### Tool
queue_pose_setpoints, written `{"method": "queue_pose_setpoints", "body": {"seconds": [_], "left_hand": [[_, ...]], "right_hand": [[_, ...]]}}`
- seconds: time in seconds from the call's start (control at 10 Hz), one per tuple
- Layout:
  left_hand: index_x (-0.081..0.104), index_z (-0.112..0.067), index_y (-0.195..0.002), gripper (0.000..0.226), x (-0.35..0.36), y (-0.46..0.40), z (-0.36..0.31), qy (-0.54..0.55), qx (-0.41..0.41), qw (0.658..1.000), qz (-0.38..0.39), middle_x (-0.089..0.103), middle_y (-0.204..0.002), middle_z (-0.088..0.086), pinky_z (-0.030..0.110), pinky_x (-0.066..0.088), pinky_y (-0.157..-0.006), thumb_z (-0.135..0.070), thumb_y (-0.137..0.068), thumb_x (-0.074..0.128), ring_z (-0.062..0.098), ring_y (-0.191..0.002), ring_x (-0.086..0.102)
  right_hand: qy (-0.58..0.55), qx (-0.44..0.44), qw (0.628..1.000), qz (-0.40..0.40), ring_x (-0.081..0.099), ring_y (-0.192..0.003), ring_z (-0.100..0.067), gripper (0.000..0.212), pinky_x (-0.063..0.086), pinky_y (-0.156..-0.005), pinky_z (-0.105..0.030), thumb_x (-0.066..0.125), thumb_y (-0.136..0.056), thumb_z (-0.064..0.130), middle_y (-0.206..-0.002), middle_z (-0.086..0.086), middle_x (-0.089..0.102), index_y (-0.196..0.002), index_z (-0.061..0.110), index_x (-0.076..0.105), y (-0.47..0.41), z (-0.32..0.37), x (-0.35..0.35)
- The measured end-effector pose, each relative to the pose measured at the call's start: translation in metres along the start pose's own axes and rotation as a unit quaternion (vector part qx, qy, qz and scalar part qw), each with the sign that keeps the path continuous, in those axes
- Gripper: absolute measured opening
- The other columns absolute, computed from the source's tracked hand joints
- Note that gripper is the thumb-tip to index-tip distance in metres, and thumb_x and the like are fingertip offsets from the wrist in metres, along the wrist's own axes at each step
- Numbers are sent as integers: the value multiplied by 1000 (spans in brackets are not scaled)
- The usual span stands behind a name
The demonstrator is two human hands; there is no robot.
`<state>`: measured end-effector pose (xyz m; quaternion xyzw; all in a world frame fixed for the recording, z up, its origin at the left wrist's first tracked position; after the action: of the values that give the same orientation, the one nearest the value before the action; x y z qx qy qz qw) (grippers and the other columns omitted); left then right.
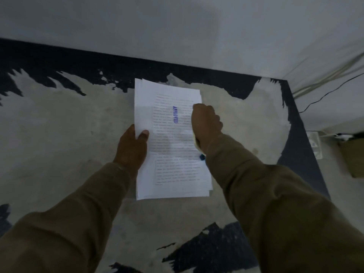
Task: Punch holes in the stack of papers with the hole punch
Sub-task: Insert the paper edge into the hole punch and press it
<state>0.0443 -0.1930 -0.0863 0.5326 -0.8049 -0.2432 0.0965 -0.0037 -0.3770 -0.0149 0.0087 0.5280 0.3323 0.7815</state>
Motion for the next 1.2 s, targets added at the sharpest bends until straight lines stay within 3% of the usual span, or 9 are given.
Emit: {"method": "queue_pose_setpoints", "body": {"seconds": [0.1,0.2,0.4,0.6,0.8,0.9,1.0,1.1,1.2], "left_hand": [[55,-16,-131,35,0,1,-1,-5,-6,1000,1,63,-126,12,53,47,-100,-27,-98,47,31,-113,60],[56,-16,-129,34,0,2,-1,-4,-12,1000,0,63,-124,12,54,48,-99,-28,-98,47,32,-112,61],[57,-16,-129,33,-2,3,-2,13,-26,999,-15,64,-123,11,46,51,-96,-25,-98,48,29,-107,62],[57,-17,-126,32,-1,4,-4,-1,-27,1000,0,64,-120,11,50,51,-95,-28,-98,47,30,-106,62],[59,-19,-122,28,1,5,-6,7,-25,1000,1,65,-115,8,47,54,-89,-28,-98,47,27,-101,64],[59,-21,-118,25,2,4,-3,16,-28,999,1,66,-111,6,45,55,-85,-29,-98,47,25,-98,65],[59,-21,-119,26,3,3,-1,21,-27,999,3,67,-111,5,42,56,-83,-29,-98,46,23,-97,66],[59,-20,-121,27,3,1,1,21,-17,1000,4,67,-111,3,31,55,-76,-28,-99,46,19,-96,66],[59,-22,-121,26,2,-1,3,14,-13,1000,-1,67,-106,-3,26,55,-73,-29,-99,45,11,-92,65]], "right_hand": [[-79,52,995,8,44,-116,-33,46,30,-107,-51,31,-93,44,-128,-13,49,-124,13,47,2,-6,2],[-112,108,988,9,37,-129,-32,66,28,-111,-52,29,-89,60,-144,-12,40,-137,16,34,3,-11,6],[-115,110,987,8,32,-136,-33,67,23,-115,-51,20,-93,59,-152,-11,33,-143,16,31,-1,-11,6],[-86,84,993,0,39,-130,-33,58,26,-113,-52,16,-95,51,-144,-10,43,-136,18,39,-2,-7,5],[-46,64,994,-80,40,-122,-43,43,36,-96,-56,27,-94,25,-134,-22,44,-128,9,47,3,-9,5],[7,60,995,-78,33,-129,-42,47,31,-102,-58,26,-93,30,-141,-20,38,-132,11,44,0,-10,11],[-19,113,990,-84,12,-146,-32,47,14,-115,-61,30,-97,46,-156,-8,24,-138,24,35,-1,-11,21],[1,112,987,-116,2,-149,-28,48,4,-115,-65,29,-95,49,-159,-5,20,-137,27,35,-3,-12,24],[31,97,984,-150,0,-149,-30,47,5,-114,-67,33,-93,48,-159,-7,20,-134,26,39,-2,-14,29]]}}
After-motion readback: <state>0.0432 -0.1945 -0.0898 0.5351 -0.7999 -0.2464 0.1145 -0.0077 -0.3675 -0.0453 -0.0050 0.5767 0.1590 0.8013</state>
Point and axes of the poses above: each hand's wrist, its own y-axis away from the middle knuckle, its own x-axis out of the palm, z = x × y, the point moved 6 cm from there along -y, towards the middle knuckle
